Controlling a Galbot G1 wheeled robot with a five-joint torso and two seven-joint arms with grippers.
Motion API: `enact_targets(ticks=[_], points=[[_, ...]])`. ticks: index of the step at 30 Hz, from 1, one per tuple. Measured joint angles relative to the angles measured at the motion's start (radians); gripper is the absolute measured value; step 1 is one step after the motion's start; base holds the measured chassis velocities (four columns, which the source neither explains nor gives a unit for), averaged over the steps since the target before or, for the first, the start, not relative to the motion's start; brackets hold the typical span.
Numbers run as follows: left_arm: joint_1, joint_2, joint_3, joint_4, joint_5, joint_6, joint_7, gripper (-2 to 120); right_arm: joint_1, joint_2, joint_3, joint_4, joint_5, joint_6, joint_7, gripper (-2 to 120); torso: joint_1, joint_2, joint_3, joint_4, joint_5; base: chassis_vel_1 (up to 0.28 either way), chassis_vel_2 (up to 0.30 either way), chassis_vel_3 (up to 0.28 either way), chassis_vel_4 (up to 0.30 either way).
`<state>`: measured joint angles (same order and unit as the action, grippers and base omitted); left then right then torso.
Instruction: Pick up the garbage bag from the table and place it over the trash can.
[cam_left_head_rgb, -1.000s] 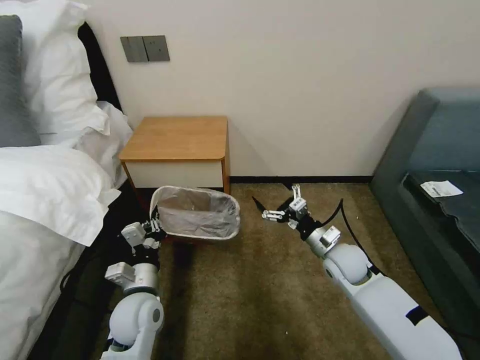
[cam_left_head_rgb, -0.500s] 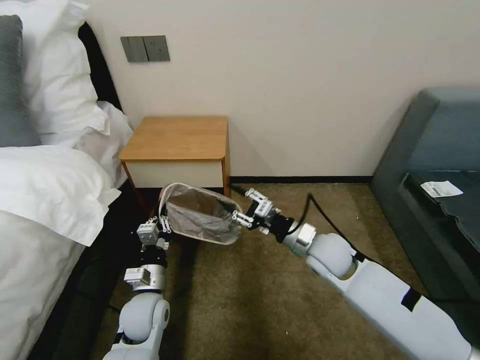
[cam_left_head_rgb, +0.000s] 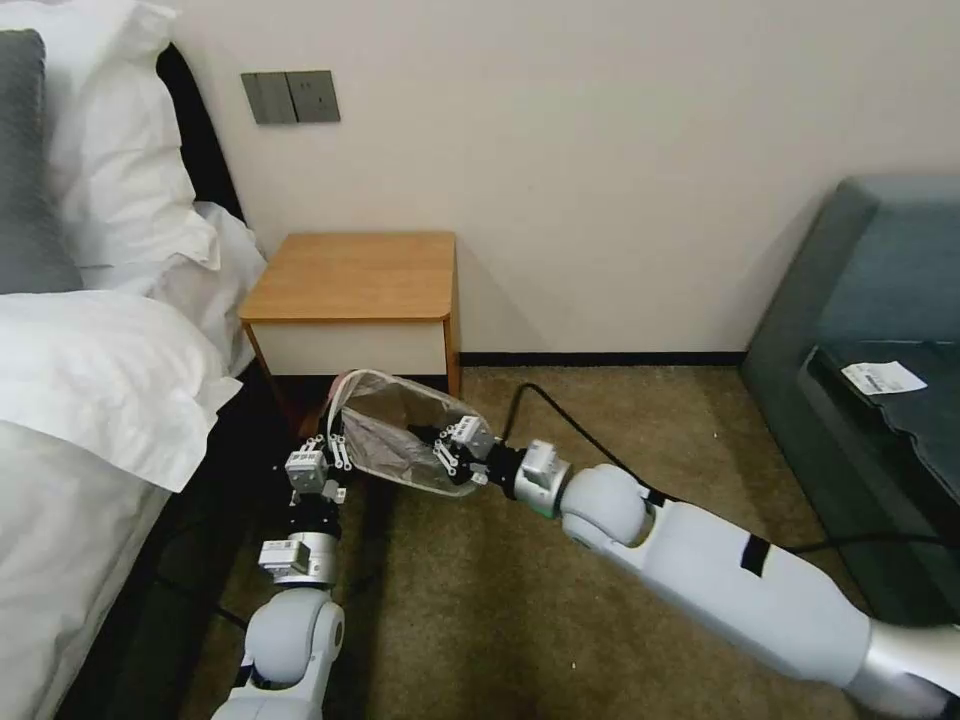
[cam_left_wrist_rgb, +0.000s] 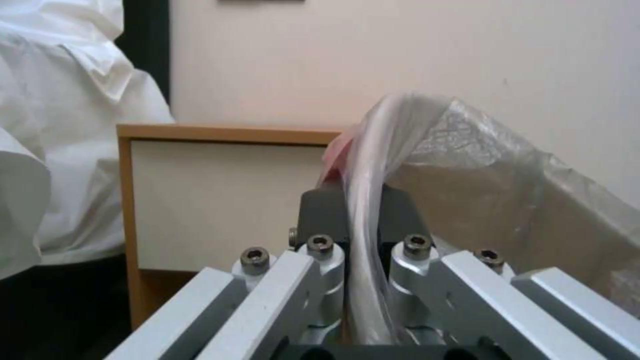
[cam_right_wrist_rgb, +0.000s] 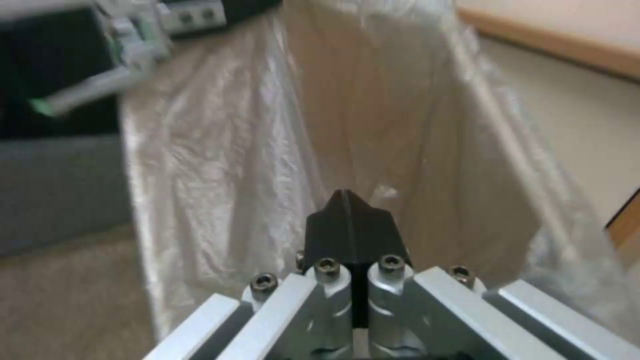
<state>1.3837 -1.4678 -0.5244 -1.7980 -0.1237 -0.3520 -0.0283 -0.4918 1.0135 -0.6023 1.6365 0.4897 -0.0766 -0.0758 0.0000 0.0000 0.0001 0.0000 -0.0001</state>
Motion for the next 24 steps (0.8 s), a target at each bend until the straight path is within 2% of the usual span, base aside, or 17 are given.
enact_targets(ticks=[6, 14, 24], points=[[-0.008, -0.007, 0.012, 0.013, 0.022, -0.008, 0.001, 3, 0.094, 0.042, -0.095, -0.049, 0.036, -0.043, 0.059, 0, 0.000, 0.000, 0.000, -0.0001, 0.0000, 0.000, 0.000, 0.000, 0.000], [-0.006, -0.016, 0.022, 0.009, 0.040, -0.025, 0.010, 3, 0.184, 0.102, -0.196, -0.156, 0.044, -0.040, 0.092, 0, 0.000, 0.000, 0.000, 0.0000, 0.0000, 0.000, 0.000, 0.000, 0.000], [-0.001, -0.018, 0.030, -0.008, 0.074, -0.038, 0.016, 3, 0.215, 0.157, -0.250, -0.262, 0.043, -0.018, 0.110, 0, 0.000, 0.000, 0.000, 0.0000, 0.0001, 0.000, 0.000, 0.000, 0.000]])
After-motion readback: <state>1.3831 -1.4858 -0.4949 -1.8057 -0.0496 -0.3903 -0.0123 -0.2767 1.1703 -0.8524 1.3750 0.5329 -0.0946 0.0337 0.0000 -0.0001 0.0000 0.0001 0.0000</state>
